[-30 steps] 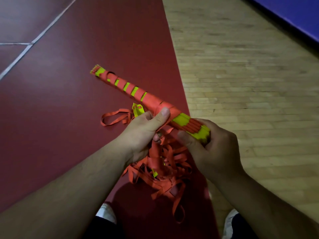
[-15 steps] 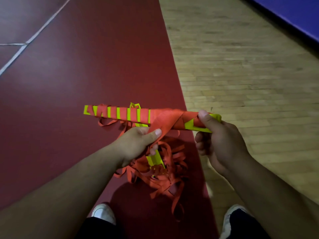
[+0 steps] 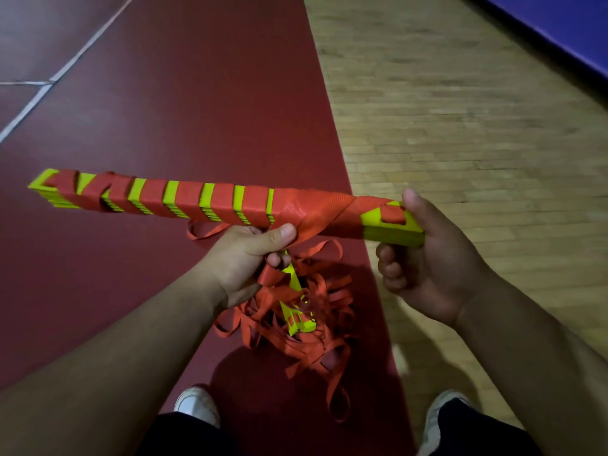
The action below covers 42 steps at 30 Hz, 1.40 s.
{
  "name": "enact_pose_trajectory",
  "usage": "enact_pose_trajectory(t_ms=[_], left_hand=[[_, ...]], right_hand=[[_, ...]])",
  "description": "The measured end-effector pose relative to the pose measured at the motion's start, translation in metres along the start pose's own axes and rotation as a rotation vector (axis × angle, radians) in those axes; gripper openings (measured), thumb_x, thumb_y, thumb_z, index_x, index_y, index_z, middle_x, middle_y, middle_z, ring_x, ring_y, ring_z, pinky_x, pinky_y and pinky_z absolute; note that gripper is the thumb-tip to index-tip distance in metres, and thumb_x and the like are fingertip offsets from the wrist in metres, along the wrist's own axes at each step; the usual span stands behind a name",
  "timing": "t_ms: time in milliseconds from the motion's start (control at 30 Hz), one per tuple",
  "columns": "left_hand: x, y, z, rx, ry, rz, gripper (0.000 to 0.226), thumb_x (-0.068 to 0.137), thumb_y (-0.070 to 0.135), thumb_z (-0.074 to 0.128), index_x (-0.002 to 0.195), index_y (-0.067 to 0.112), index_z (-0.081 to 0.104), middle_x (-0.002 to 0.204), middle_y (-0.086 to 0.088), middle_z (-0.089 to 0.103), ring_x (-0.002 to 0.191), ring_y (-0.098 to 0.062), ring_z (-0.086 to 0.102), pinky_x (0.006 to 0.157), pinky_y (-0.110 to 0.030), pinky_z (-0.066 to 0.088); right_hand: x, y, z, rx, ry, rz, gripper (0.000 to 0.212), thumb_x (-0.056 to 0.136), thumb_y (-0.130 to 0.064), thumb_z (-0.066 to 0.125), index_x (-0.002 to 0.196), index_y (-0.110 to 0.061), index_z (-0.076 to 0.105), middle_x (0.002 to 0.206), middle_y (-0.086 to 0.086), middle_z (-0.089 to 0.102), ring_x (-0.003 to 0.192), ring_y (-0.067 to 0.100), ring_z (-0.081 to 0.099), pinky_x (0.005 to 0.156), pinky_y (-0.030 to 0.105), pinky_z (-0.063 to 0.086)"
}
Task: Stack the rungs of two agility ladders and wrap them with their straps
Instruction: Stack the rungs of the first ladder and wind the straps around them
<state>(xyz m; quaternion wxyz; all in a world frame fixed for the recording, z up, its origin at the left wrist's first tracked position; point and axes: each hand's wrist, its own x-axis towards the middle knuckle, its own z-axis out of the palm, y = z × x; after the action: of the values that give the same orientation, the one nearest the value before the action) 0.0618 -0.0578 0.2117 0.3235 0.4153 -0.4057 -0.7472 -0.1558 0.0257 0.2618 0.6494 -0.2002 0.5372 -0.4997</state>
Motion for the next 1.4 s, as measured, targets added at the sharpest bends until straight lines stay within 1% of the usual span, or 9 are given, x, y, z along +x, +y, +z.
enact_pose_trajectory(t_ms=[133, 300, 500, 633, 833, 933, 1067, 1233, 1400], left_hand=[[-0.005, 0.007, 0.005, -0.07, -0.017, -0.04, 0.024, 0.066, 0.035, 0.069, 0.056, 0.013, 0.067, 0.037, 0.006, 0.037, 0.044, -0.009, 0.051, 0.047, -0.02, 0.041], [-0.005, 0.014, 0.005, -0.115, -0.082, -0.167, 0.026, 0.063, 0.037, 0.073, 0.07, 0.012, 0.077, 0.038, 0.006, 0.033, 0.04, -0.005, 0.04, 0.046, -0.016, 0.044], [-0.008, 0.012, 0.008, -0.276, -0.176, -0.302, 0.025, 0.074, 0.031, 0.069, 0.075, 0.007, 0.074, 0.076, -0.002, 0.067, 0.03, 0.0, 0.042, 0.041, -0.013, 0.045], [-0.013, 0.005, 0.019, -0.273, -0.285, -0.373, 0.029, 0.08, 0.034, 0.063, 0.077, 0.008, 0.076, 0.066, 0.002, 0.065, 0.03, 0.0, 0.042, 0.041, -0.012, 0.045], [-0.016, 0.002, 0.028, 0.02, -0.316, -0.214, 0.036, 0.075, 0.042, 0.063, 0.088, 0.011, 0.076, 0.075, -0.005, 0.069, 0.048, -0.007, 0.048, 0.052, -0.022, 0.048], [-0.019, 0.001, 0.028, 0.424, -0.293, -0.045, 0.037, 0.092, 0.042, 0.048, 0.082, 0.016, 0.073, 0.069, -0.002, 0.069, 0.047, -0.008, 0.054, 0.049, -0.017, 0.043], [-0.018, -0.004, 0.03, 0.478, -0.238, -0.055, 0.042, 0.105, 0.031, 0.037, 0.089, 0.007, 0.068, 0.061, 0.001, 0.065, 0.046, -0.004, 0.055, 0.047, -0.011, 0.039], [-0.016, -0.007, 0.028, 0.346, -0.249, -0.095, 0.028, 0.1, 0.024, 0.049, 0.095, 0.009, 0.071, 0.093, -0.004, 0.075, 0.085, -0.014, 0.069, 0.074, -0.024, 0.055], [-0.014, 0.005, 0.018, 0.635, -0.294, -0.022, 0.025, 0.099, 0.004, 0.053, 0.103, 0.017, 0.073, 0.104, 0.0, 0.076, 0.095, -0.011, 0.072, 0.084, -0.027, 0.057]], right_hand=[[0.003, 0.0, -0.01, -0.046, -0.231, -0.314, 0.072, 0.061, -0.05, 0.09, 0.125, -0.04, 0.059, 0.089, 0.003, 0.067, 0.066, 0.017, 0.062, 0.053, 0.027, 0.048], [0.006, 0.008, -0.016, -0.261, -0.217, -0.523, 0.074, 0.048, -0.047, 0.099, 0.116, -0.039, 0.07, 0.108, -0.007, 0.07, 0.097, 0.017, 0.064, 0.078, 0.029, 0.054], [0.005, 0.019, -0.013, -0.376, -0.271, -0.538, 0.097, 0.052, -0.052, 0.094, 0.138, -0.038, 0.052, 0.143, -0.001, 0.059, 0.138, 0.013, 0.05, 0.097, 0.03, 0.051], [0.003, 0.025, -0.004, -0.483, -0.185, -0.682, 0.081, 0.067, -0.04, 0.09, 0.136, -0.013, 0.057, 0.13, 0.001, 0.068, 0.122, 0.012, 0.063, 0.095, 0.025, 0.052], [0.0, 0.023, 0.013, -0.452, 0.112, -0.852, 0.005, 0.085, -0.031, 0.076, 0.087, -0.035, 0.079, 0.087, -0.01, 0.077, 0.086, 0.011, 0.075, 0.077, 0.029, 0.06], [0.0, 0.024, 0.013, -0.254, 0.244, -0.757, 0.028, 0.077, -0.035, 0.083, 0.08, -0.009, 0.072, 0.081, 0.01, 0.075, 0.083, 0.031, 0.075, 0.073, 0.055, 0.062], [-0.002, 0.027, 0.021, 0.006, 0.258, -0.639, 0.014, 0.072, -0.024, 0.083, 0.074, -0.017, 0.071, 0.072, 0.0, 0.073, 0.069, 0.017, 0.075, 0.053, 0.029, 0.058], [-0.005, 0.022, 0.024, 0.161, 0.28, -0.53, 0.02, 0.075, -0.026, 0.076, 0.089, -0.014, 0.068, 0.075, 0.001, 0.075, 0.071, 0.017, 0.075, 0.053, 0.028, 0.057], [-0.005, 0.021, 0.027, 0.118, 0.299, -0.552, 0.031, 0.066, -0.028, 0.077, 0.091, -0.011, 0.067, 0.079, 0.002, 0.074, 0.074, 0.018, 0.075, 0.052, 0.029, 0.058]])
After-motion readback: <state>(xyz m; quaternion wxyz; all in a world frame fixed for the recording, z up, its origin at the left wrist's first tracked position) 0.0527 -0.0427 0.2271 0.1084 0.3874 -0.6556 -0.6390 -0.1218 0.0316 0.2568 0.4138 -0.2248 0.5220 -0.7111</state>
